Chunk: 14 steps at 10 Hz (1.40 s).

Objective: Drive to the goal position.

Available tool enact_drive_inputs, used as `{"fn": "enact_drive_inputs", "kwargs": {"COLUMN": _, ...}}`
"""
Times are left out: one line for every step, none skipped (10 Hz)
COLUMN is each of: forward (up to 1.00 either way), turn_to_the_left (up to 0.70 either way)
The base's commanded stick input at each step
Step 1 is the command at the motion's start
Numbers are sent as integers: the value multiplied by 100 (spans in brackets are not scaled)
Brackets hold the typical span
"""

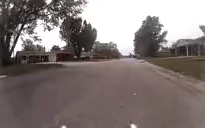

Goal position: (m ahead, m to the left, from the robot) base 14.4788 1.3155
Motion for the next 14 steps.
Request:
{"fn": "enact_drive_inputs", "kwargs": {"forward": 50, "turn_to_the_left": 0}}
{"fn": "enact_drive_inputs", "kwargs": {"forward": 50, "turn_to_the_left": 0}}
{"fn": "enact_drive_inputs", "kwargs": {"forward": 50, "turn_to_the_left": 0}}
{"fn": "enact_drive_inputs", "kwargs": {"forward": 50, "turn_to_the_left": 0}}
{"fn": "enact_drive_inputs", "kwargs": {"forward": 50, "turn_to_the_left": 0}}
{"fn": "enact_drive_inputs", "kwargs": {"forward": 50, "turn_to_the_left": 0}}
{"fn": "enact_drive_inputs", "kwargs": {"forward": 50, "turn_to_the_left": 0}}
{"fn": "enact_drive_inputs", "kwargs": {"forward": 50, "turn_to_the_left": 0}}
{"fn": "enact_drive_inputs", "kwargs": {"forward": 50, "turn_to_the_left": 0}}
{"fn": "enact_drive_inputs", "kwargs": {"forward": 50, "turn_to_the_left": 0}}
{"fn": "enact_drive_inputs", "kwargs": {"forward": 50, "turn_to_the_left": 0}}
{"fn": "enact_drive_inputs", "kwargs": {"forward": 50, "turn_to_the_left": 0}}
{"fn": "enact_drive_inputs", "kwargs": {"forward": 50, "turn_to_the_left": 0}}
{"fn": "enact_drive_inputs", "kwargs": {"forward": 50, "turn_to_the_left": 0}}
